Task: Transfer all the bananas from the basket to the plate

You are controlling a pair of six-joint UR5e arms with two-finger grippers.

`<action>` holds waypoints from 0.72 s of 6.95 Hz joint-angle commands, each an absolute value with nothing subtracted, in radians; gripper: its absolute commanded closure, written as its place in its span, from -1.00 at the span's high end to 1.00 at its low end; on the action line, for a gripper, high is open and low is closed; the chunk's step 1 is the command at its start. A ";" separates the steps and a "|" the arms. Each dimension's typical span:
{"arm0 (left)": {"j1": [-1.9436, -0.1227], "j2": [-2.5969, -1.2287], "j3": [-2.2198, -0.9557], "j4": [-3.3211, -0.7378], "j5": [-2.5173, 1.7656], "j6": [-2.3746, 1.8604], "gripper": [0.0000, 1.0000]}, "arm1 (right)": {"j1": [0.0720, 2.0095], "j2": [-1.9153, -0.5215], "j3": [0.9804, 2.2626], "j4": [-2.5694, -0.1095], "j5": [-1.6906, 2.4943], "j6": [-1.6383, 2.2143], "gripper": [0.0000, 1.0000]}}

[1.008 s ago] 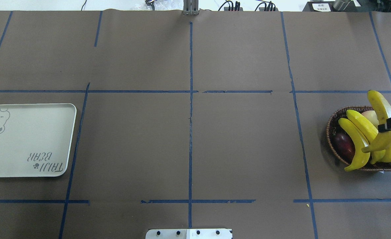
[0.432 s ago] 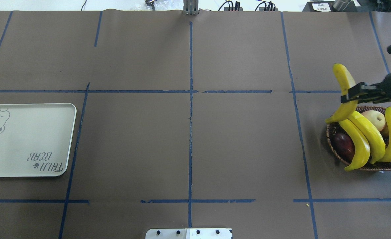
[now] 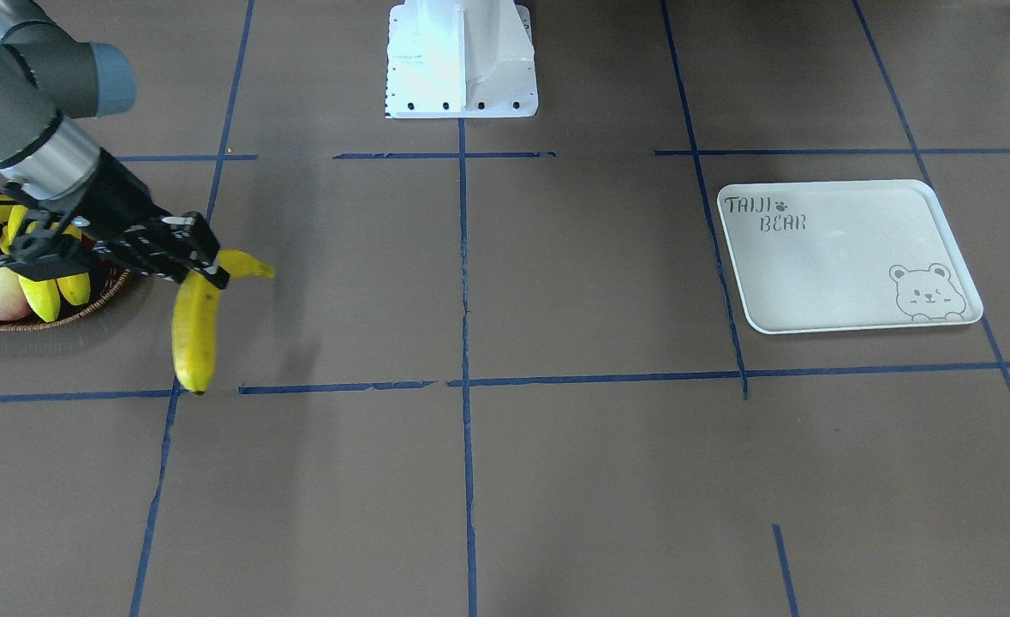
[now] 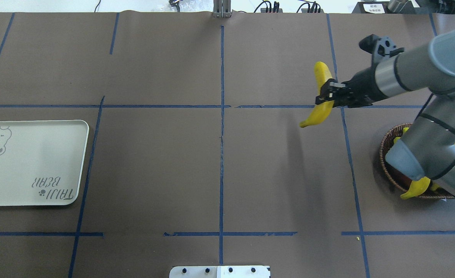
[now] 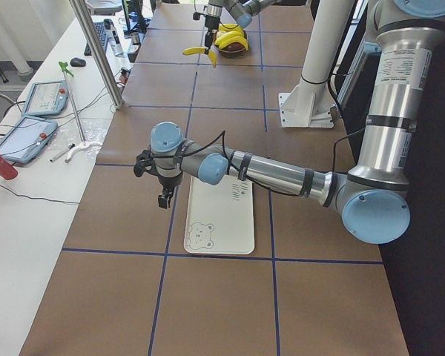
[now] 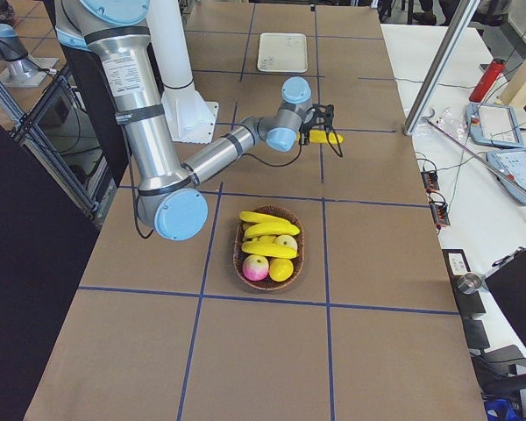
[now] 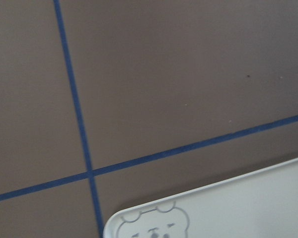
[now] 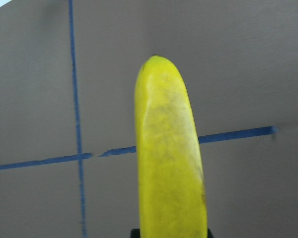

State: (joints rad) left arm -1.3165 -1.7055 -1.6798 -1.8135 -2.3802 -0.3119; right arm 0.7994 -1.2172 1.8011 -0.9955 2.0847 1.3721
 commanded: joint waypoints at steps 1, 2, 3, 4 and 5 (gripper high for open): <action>-1.140 -1.823 -1.693 -1.919 -2.408 -0.581 1.00 | 0.695 -1.093 1.796 -0.994 2.005 1.434 -0.86; -1.079 -1.898 -1.681 -1.945 -2.410 -0.644 1.00 | 0.668 -1.075 1.793 -0.927 1.990 1.446 -0.86; -1.053 -1.977 -1.680 -1.953 -2.410 -0.772 1.00 | 0.637 -1.075 1.766 -0.810 1.968 1.512 -0.87; -1.033 -2.035 -1.678 -1.994 -2.408 -0.937 1.00 | 0.594 -1.071 1.720 -0.705 1.904 1.532 -0.88; -1.005 -2.086 -1.675 -2.046 -2.407 -1.092 1.00 | 0.562 -1.054 1.682 -0.640 1.863 1.534 -0.89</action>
